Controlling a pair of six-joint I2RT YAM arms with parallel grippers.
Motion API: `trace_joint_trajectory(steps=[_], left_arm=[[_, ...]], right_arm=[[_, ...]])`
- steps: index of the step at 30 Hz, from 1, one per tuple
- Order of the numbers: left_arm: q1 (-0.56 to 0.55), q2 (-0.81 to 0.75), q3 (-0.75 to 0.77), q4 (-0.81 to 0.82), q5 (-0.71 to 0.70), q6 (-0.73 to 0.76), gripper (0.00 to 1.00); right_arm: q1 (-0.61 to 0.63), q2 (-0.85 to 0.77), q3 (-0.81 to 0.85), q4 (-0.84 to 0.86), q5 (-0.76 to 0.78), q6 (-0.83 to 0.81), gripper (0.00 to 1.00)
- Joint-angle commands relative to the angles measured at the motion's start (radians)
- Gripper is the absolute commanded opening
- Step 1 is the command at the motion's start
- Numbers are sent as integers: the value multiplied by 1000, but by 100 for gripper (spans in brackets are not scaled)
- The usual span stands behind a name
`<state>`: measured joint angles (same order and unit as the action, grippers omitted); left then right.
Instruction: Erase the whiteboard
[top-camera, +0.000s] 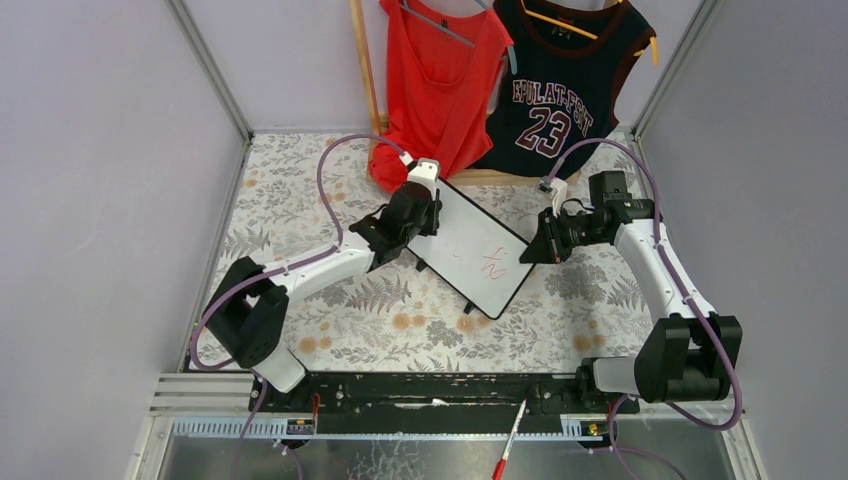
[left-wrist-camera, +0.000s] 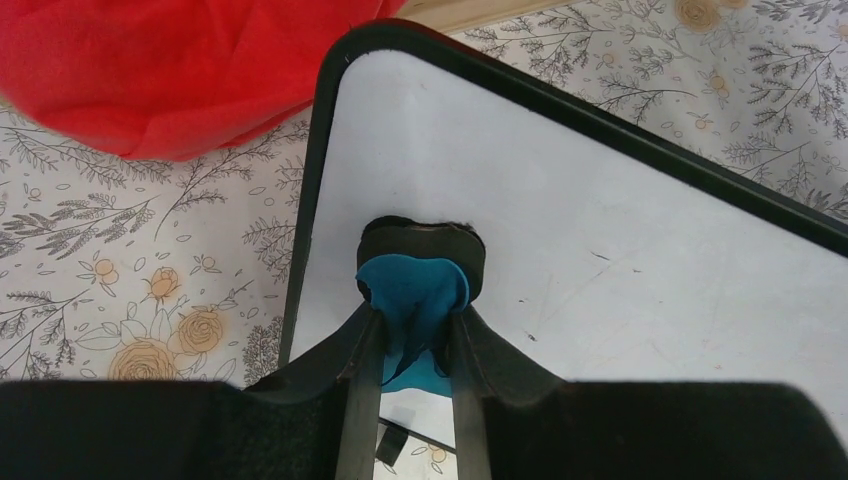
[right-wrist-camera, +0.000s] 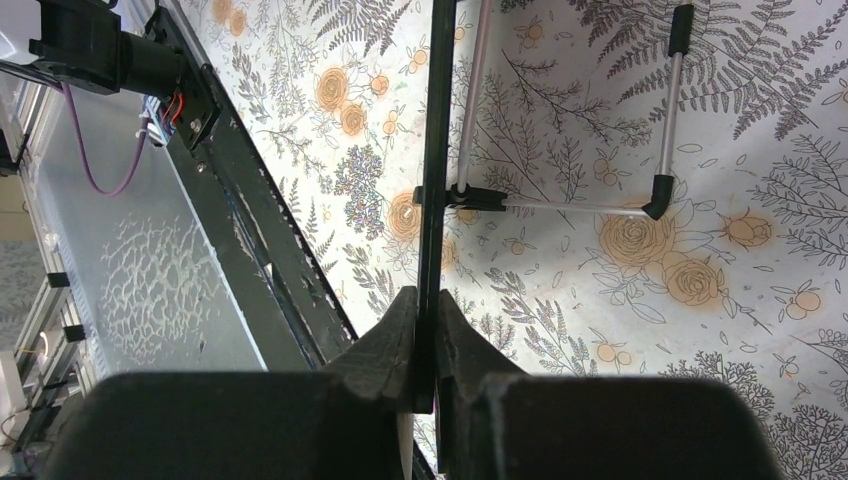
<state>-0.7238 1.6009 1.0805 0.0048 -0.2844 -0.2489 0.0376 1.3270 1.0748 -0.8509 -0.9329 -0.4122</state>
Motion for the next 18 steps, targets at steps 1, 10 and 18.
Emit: trace_joint_trajectory(steps=[1,10,18], left_arm=[[-4,4,17,47,86,15,0],[-167,70,41,83,81,-25,0],[-314,79,68,92,63,-79,0]], right_arm=[[35,-14,22,-50,-95,-39,0],[38,-17,21,-50,-92,-39,0],[39,-17,21,-48,-89,-39,0]])
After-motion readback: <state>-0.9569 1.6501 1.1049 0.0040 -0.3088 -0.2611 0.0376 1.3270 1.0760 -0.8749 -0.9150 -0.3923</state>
